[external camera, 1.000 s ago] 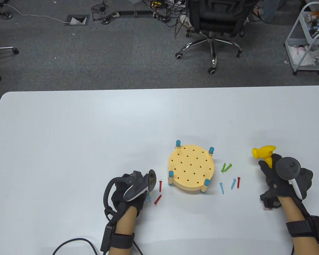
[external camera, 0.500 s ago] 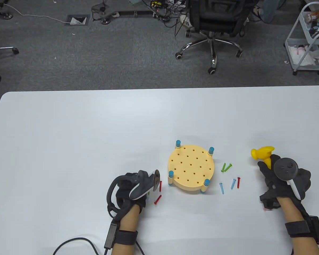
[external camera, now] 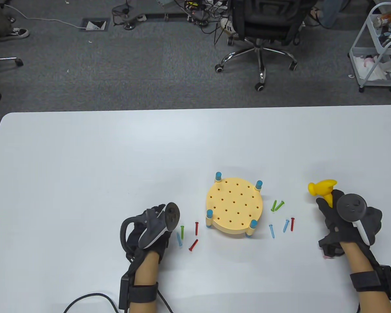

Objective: Hammer toy nails into tap bench

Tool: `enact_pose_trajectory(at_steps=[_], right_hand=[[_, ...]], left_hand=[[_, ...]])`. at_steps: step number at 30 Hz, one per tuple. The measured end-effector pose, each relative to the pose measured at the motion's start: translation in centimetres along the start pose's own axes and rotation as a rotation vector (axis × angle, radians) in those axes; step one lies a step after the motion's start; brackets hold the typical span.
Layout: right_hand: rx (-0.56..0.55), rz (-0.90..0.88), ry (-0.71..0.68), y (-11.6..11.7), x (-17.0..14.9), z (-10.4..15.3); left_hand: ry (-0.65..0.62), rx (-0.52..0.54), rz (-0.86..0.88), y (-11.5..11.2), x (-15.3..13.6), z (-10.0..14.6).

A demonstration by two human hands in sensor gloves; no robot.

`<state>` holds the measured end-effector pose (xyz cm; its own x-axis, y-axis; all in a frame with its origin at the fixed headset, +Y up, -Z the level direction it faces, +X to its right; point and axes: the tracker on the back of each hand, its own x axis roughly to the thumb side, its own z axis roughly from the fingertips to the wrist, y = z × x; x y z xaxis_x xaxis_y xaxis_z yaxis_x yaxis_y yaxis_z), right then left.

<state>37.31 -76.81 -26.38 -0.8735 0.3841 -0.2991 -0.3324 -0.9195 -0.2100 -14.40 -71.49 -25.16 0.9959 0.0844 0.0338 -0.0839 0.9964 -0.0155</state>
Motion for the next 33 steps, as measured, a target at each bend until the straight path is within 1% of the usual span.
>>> enact_pose_trajectory(at_steps=[2, 3, 4, 5, 6, 7, 9, 11, 13, 15, 16, 19, 23, 27, 33], right_hand=[[0.001, -0.009, -0.007, 0.1, 0.1, 0.1], [0.004, -0.014, -0.015, 0.1, 0.3, 0.1], [0.016, -0.018, -0.035, 0.1, 0.7, 0.1], [0.022, -0.021, -0.046, 0.1, 0.9, 0.2], [0.018, -0.025, -0.057, 0.1, 1.2, 0.3], [0.007, -0.028, -0.071, 0.0, 1.6, 0.5], [-0.013, -0.019, -0.107, -0.2, 2.3, 0.8], [-0.02, -0.005, -0.13, -0.2, 2.8, 1.1], [-0.016, 0.006, -0.157, -0.2, 3.1, 1.4], [-0.009, 0.008, -0.166, -0.1, 3.2, 1.4], [-0.007, 0.008, -0.167, -0.1, 3.2, 1.4], [0.004, -0.002, -0.159, -0.1, 2.8, 1.3], [0.017, -0.014, -0.139, -0.1, 2.2, 0.9], [0.029, -0.024, -0.124, -0.1, 1.9, 0.7], [0.033, -0.014, -0.137, 0.0, 2.1, 0.8]], left_hand=[[-0.047, 0.081, 0.097, 1.4, 0.1, 0.7], [-0.091, 0.12, 0.152, 2.3, 0.5, 1.1], [-0.138, 0.141, 0.198, 2.9, 1.4, 1.5], [-0.163, 0.147, 0.214, 3.3, 2.1, 1.7], [-0.214, 0.144, 0.21, 3.7, 3.4, 1.8], [-0.246, 0.143, 0.188, 4.0, 4.5, 1.9], [-0.305, 0.129, 0.063, 4.7, 7.7, 1.8], [-0.333, 0.124, -0.041, 5.2, 10.0, 1.5], [-0.357, 0.087, -0.156, 5.7, 12.8, 0.8], [-0.376, 0.062, -0.222, 5.7, 14.9, 0.1], [-0.384, 0.032, -0.268, 5.6, 16.0, -0.5], [-0.388, -0.033, -0.384, 4.8, 18.2, -1.7], [-0.381, -0.078, -0.468, 3.6, 19.6, -2.6], [-0.365, -0.108, -0.541, 2.9, 20.1, -3.1], [-0.355, -0.128, -0.582, 3.2, 19.9, -2.8]])
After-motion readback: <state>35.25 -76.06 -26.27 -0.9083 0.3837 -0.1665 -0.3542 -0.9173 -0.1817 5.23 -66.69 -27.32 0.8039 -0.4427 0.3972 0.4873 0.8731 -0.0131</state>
